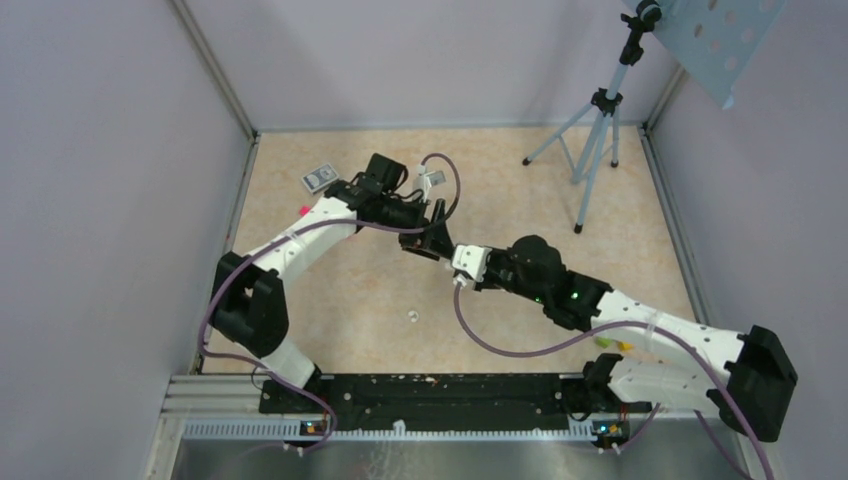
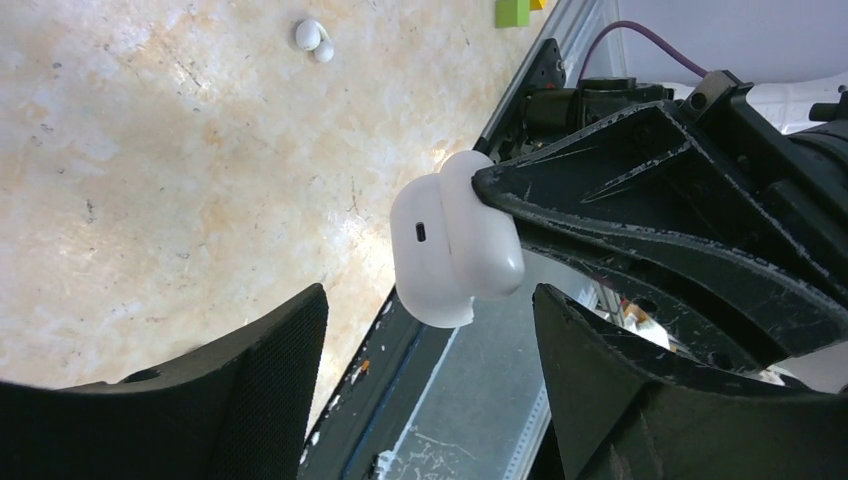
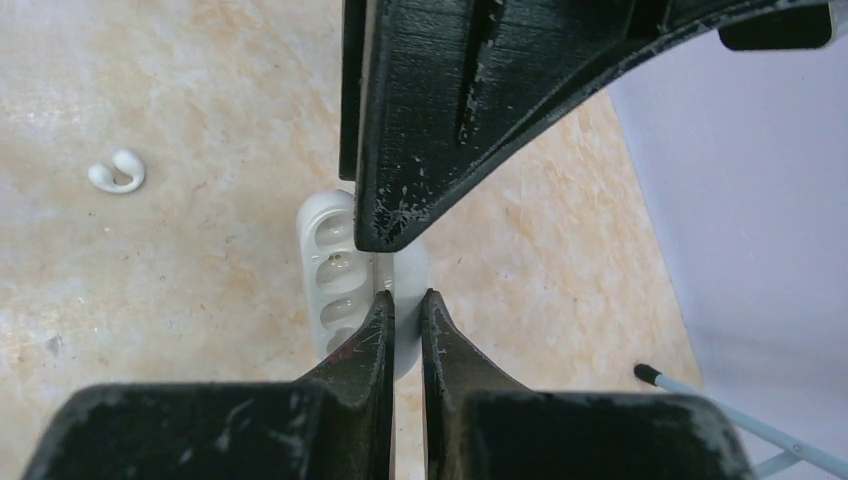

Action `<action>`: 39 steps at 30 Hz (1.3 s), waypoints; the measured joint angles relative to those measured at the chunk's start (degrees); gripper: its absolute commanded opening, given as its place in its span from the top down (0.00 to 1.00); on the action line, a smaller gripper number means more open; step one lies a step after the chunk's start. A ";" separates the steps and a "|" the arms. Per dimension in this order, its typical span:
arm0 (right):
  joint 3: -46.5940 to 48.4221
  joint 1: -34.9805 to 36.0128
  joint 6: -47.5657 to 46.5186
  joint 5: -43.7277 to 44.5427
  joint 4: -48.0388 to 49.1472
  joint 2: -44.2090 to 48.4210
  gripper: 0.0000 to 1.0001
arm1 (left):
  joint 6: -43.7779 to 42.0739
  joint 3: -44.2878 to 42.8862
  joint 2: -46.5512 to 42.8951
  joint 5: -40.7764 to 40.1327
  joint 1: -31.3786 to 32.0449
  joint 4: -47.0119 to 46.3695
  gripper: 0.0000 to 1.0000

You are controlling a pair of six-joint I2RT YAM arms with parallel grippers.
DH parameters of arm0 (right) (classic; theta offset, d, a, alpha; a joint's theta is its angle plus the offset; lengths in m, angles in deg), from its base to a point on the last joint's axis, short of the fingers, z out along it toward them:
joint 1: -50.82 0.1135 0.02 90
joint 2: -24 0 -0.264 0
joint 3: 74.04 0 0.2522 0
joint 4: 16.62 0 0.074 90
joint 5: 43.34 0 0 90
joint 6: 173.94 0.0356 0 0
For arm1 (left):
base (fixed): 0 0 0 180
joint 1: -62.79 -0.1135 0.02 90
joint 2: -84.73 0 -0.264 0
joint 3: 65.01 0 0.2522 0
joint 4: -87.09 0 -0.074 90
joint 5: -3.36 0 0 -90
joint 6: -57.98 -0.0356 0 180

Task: Insert the wireless bluetooth earbuds into the charging case
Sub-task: Pass from the right arm to the left

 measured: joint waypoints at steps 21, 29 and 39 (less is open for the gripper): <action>0.11 0.11 -2.43 -1.55 -3.65 0.46 1.00 | -6.27 0.13 -11.34 -8.85 -0.20 1.38 0.12; 3.06 0.17 -7.82 -4.09 -11.30 -8.81 1.00 | -3.98 5.99 -17.64 -19.54 -1.77 0.63 0.15; 8.48 0.17 -6.78 -10.01 -14.12 -14.56 1.00 | -0.24 17.99 -17.20 -6.84 -13.07 -1.40 0.12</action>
